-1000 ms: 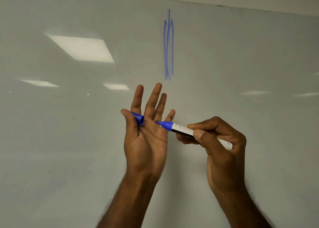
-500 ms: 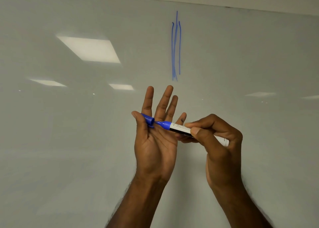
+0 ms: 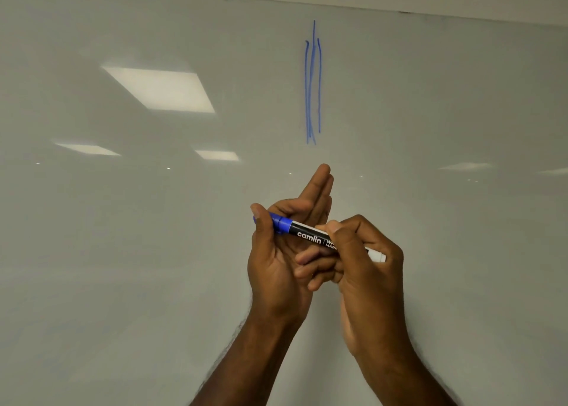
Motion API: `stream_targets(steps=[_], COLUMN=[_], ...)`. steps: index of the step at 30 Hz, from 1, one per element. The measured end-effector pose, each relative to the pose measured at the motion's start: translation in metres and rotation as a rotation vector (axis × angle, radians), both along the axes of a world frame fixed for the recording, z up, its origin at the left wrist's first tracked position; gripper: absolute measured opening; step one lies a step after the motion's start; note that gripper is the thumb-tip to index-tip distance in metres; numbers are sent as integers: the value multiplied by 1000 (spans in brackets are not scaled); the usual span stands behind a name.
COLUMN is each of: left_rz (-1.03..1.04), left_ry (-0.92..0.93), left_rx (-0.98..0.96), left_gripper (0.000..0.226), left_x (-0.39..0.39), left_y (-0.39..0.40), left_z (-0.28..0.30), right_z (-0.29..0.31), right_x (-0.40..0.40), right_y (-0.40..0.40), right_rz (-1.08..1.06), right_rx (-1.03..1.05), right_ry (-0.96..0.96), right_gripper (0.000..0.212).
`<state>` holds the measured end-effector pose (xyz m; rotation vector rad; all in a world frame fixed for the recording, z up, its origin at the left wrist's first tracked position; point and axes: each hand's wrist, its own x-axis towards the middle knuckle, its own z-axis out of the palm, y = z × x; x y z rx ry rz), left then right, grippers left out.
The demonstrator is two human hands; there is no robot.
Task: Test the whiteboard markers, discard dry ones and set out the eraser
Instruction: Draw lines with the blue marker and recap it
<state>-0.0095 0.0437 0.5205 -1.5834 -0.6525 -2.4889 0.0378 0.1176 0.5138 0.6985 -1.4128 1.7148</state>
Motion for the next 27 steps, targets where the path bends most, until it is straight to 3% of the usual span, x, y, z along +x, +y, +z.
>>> stream_targets(steps=[3, 9, 13, 19, 27], left_rz=[-15, 166, 100, 23, -45], left_ry=[42, 77, 33, 10, 4], left_rx=[-9, -38, -56, -136, -107], left_gripper=[63, 62, 61, 80, 71], left_x=[-2, -8, -10, -11, -7], left_y=[-3, -9, -10, -20, -26], left_z=[-4, -7, -7, -7, -4], right_z=[-6, -15, -23, -23, -27], right_x=[0, 0, -5, -9, -5], right_y=[-3, -11, -22, -30, -38], right_rz=[149, 459, 443, 401, 391], right_rx=[-64, -253, -347, -363, -378], right_ry=[-116, -334, -341, -278, -282], right_gripper=[27, 29, 31, 37, 27])
